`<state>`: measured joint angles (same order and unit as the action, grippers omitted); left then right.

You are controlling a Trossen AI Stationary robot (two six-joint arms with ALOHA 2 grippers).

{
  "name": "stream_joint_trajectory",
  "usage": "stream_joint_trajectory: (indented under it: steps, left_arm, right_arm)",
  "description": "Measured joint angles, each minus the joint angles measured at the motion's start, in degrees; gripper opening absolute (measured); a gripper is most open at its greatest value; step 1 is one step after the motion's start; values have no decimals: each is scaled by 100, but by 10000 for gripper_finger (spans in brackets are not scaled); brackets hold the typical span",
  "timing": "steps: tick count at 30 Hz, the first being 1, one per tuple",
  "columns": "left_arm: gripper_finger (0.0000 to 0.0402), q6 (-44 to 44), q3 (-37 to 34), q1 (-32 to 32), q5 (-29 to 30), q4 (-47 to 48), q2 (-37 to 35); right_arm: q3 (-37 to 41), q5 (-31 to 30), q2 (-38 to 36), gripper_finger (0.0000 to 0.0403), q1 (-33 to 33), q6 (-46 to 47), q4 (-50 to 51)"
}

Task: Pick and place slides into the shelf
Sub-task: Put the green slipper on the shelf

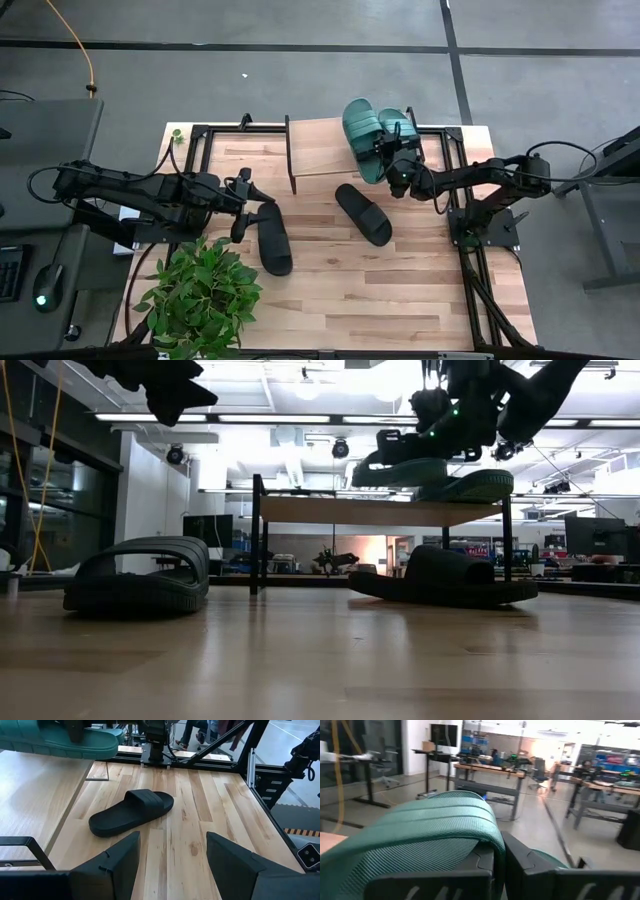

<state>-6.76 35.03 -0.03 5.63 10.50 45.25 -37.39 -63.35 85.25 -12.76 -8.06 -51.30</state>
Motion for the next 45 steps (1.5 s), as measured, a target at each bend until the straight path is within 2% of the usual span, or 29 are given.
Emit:
stream_joint_trajectory:
  steps: [6,15,31,45]
  left_arm:
    - [209,0,0,0,0,2,0]
    - [209,-4,0,0,0,2,0]
    - [209,-4,0,0,0,-2,0]
    - [209,0,0,0,-1,-17,0]
  right_arm:
    - [0,192,0,0,-120,331,212]
    - [-4,101,-1,0,-304,808,859]
    - [-7,-30,-7,0,-333,767,1061]
    - [-7,195,12,0,-521,929,1020]
